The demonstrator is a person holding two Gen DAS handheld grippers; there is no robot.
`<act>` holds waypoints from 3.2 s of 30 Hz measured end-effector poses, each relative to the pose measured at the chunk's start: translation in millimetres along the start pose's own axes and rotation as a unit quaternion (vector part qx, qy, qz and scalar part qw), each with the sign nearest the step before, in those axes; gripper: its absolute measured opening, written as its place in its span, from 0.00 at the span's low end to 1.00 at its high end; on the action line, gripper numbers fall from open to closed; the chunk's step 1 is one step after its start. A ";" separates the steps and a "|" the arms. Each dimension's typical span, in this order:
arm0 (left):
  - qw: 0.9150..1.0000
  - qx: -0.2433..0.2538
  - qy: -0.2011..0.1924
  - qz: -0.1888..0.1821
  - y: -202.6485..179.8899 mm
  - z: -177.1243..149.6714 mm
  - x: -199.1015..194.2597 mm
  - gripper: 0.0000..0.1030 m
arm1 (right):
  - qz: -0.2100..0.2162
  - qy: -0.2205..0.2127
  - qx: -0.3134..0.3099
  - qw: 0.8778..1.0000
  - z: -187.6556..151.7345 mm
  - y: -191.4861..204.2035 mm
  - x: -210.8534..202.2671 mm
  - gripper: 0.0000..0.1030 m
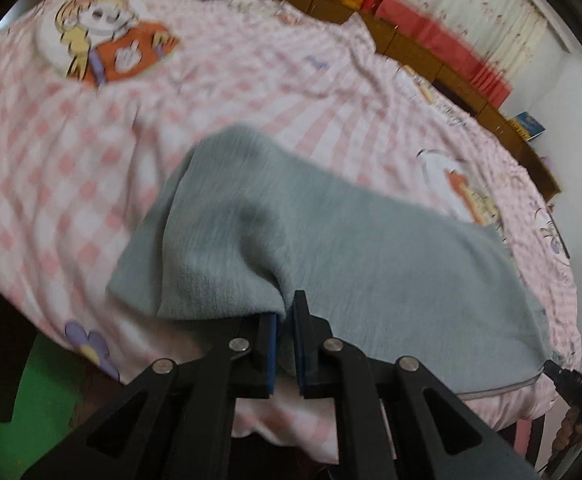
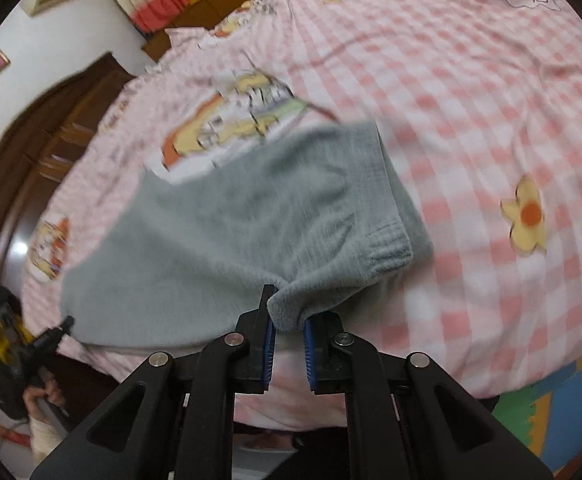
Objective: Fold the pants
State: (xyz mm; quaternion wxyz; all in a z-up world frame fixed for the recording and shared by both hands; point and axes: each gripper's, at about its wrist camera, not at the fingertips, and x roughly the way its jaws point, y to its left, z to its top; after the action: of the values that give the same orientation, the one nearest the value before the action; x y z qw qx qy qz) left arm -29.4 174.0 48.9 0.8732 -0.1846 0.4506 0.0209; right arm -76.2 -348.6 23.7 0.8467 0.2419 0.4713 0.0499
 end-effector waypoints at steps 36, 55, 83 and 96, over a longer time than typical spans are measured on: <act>0.998 -0.002 0.002 0.070 15.5 -8.6 -23.7 0.47 | -0.088 -0.099 -0.031 0.991 10.1 -31.8 -45.1 0.41; 0.976 -0.020 -0.086 0.200 -8.5 14.6 -69.7 0.64 | -0.081 -0.081 -0.095 0.989 65.3 -29.7 44.3 0.28; 0.996 0.011 -0.011 0.087 20.2 -7.0 44.9 1.00 | -0.116 -0.060 -0.308 0.943 65.0 168.7 36.4 0.34; 0.993 0.008 -0.040 0.108 61.9 -24.7 0.4 0.96 | 0.085 0.040 -0.519 0.849 -28.3 382.2 152.5 0.34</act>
State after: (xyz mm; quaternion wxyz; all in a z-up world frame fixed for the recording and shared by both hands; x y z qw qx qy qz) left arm -61.0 223.2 16.8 0.8846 -0.1271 0.4326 0.1191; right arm 39.3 44.9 67.8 0.8215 -0.1964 0.3882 0.3686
